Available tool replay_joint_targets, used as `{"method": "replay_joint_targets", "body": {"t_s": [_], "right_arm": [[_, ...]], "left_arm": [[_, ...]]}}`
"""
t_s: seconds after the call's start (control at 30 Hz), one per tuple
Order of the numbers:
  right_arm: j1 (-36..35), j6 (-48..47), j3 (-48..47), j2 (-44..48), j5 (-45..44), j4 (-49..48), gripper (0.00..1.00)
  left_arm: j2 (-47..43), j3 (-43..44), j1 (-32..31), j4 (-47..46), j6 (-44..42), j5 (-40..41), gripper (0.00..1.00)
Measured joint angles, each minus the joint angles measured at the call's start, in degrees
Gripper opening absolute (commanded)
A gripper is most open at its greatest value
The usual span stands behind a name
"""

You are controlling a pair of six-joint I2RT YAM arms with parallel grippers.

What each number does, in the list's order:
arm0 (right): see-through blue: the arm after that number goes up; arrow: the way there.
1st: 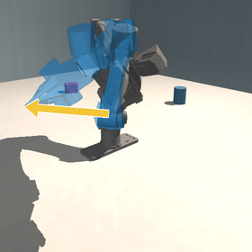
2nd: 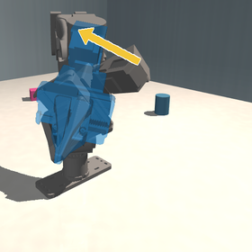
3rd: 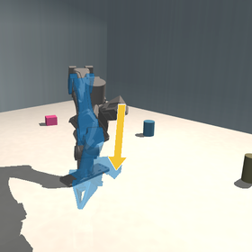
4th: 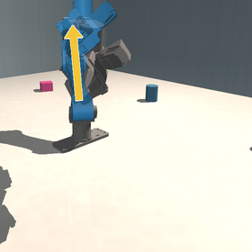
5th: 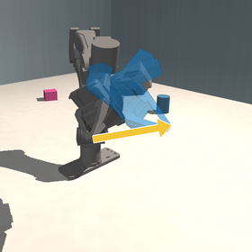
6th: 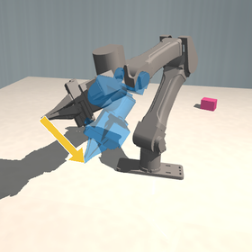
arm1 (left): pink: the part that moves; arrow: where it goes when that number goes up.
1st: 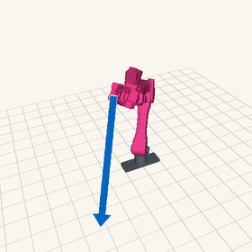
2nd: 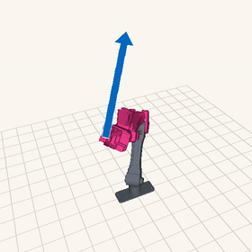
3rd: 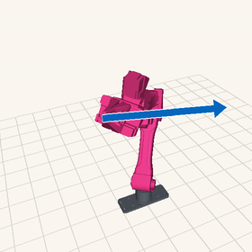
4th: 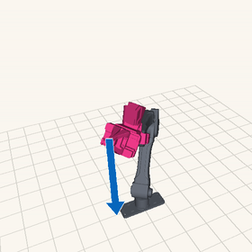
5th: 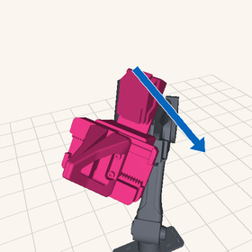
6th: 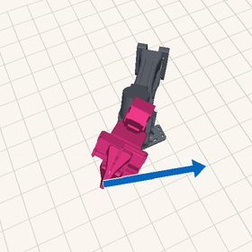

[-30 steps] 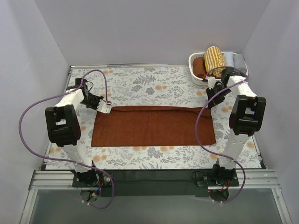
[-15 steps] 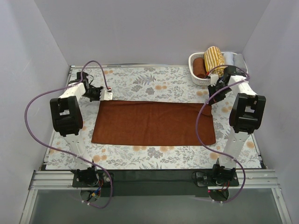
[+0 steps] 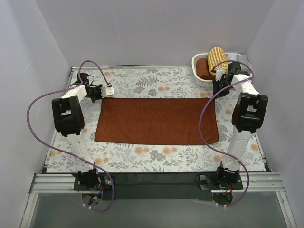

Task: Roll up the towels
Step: Flatten the towel

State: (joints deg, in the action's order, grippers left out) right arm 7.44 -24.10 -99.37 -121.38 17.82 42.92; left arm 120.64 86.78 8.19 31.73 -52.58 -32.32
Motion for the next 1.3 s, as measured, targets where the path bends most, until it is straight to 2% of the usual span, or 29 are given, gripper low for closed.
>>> {"method": "replay_joint_targets", "body": {"t_s": [0.23, 0.33, 0.4, 0.5, 0.53, 0.57, 0.6, 0.73, 0.77, 0.83, 0.87, 0.9, 0.93, 0.97, 1.03, 1.07, 1.13, 1.17, 1.23, 1.27, 1.3], "right_arm": [[-0.5, 1.68, -2.64, -3.32, -2.01, -1.75, 0.02], [-1.07, 2.14, -3.28, -4.79, -2.91, -1.97, 0.11], [-1.36, 2.75, -3.78, -5.86, -3.45, -2.12, 0.23], [-1.57, 3.78, -4.42, -6.88, -4.44, -2.38, 0.31], [-1.57, 4.35, -4.55, -6.93, -4.68, -2.4, 0.32], [-1.57, 4.63, -4.81, -6.93, -5.03, -2.38, 0.36], [-1.57, 4.94, -5.16, -6.93, -5.35, -2.4, 0.43], [-1.57, 5.62, -5.75, -6.05, -6.62, -2.51, 0.51], [-1.57, 5.55, -5.4, -5.33, -6.84, -2.47, 0.58], [-1.57, 5.09, -3.3, -2.21, -6.93, -2.51, 0.62], [-1.57, 4.63, -1.88, -0.13, -6.84, -2.27, 0.68], [-1.57, 4.2, -0.72, 2.21, -6.6, -1.33, 0.71], [-1.57, 3.45, 0.31, 4.59, -6.25, -0.61, 0.74], [-1.57, 2.84, 1.49, 7.06, -5.9, -0.11, 0.8], [-1.57, 1.42, 3.63, 11.54, -5.35, 1.4, 0.75], [-1.57, 0.59, 5.22, 13.64, -4.81, 1.66, 0.67], [-1.57, -0.68, 8.35, 16.98, -3.65, 3.28, 0.57], [-1.57, -1.44, 10.43, 18.47, -2.95, 4.04, 0.48], [-1.57, -2.73, 14.95, 20.85, -1.77, 5.88, 0.42], [-1.57, -3.32, 17.27, 21.64, -1.29, 7.13, 0.33], [-1.57, -3.91, 19.58, 22.25, -0.94, 8.11, 0.31]], "left_arm": [[0.02, -0.02, 0.74, -1.22, 2.1, 1.14, 0.0], [0.07, -0.04, 0.7, -2.12, 3.56, 1.77, 0.0], [0.13, -0.04, 0.68, -2.73, 4.85, 2.29, 0.0], [0.83, -0.04, 0.59, -4.24, 7.96, 3.8, 0.0], [1.22, -0.04, 0.52, -4.48, 9.22, 4.48, 0.05], [1.7, -0.04, 0.48, -4.66, 10.49, 5.07, 0.08], [2.01, -0.02, 0.42, -5.07, 11.74, 5.38, 0.15], [1.97, 0.61, 0.24, -5.92, 17.94, 7.8, 0.31], [1.86, 0.61, 0.26, -6.16, 19.32, 8.22, 0.36], [1.29, 0.61, 0.5, -6.08, 23.06, 8.98, 0.39], [0.87, 0.7, 0.76, -5.49, 24.76, 8.87, 0.58], [0.55, 1.09, 1.16, -4.09, 26.21, 8.17, 0.6], [0.11, 1.6, 1.7, -2.73, 28.02, 7.19, 0.71], [-0.48, 2.05, 2.29, -1.51, 29.68, 6.29, 0.72], [-2.23, 2.49, 3.54, 0.5, 32.79, 4.42, 0.72], [-3.21, 2.51, 3.91, 1.31, 33.7, 3.82, 0.72], [-6.54, 1.66, 5.03, 2.89, 35.87, 1.9, 0.72], [-8.98, 0.7, 5.42, 3.5, 37.03, 1.07, 0.91], [-14.12, -1.79, 5.64, 4.79, 40.22, 0.13, 0.91], [-16.28, -2.29, 5.57, 6.71, 41.9, -0.44, 0.91], [-17.79, -2.34, 5.49, 8.52, 42.64, -1.16, 0.91]]}}
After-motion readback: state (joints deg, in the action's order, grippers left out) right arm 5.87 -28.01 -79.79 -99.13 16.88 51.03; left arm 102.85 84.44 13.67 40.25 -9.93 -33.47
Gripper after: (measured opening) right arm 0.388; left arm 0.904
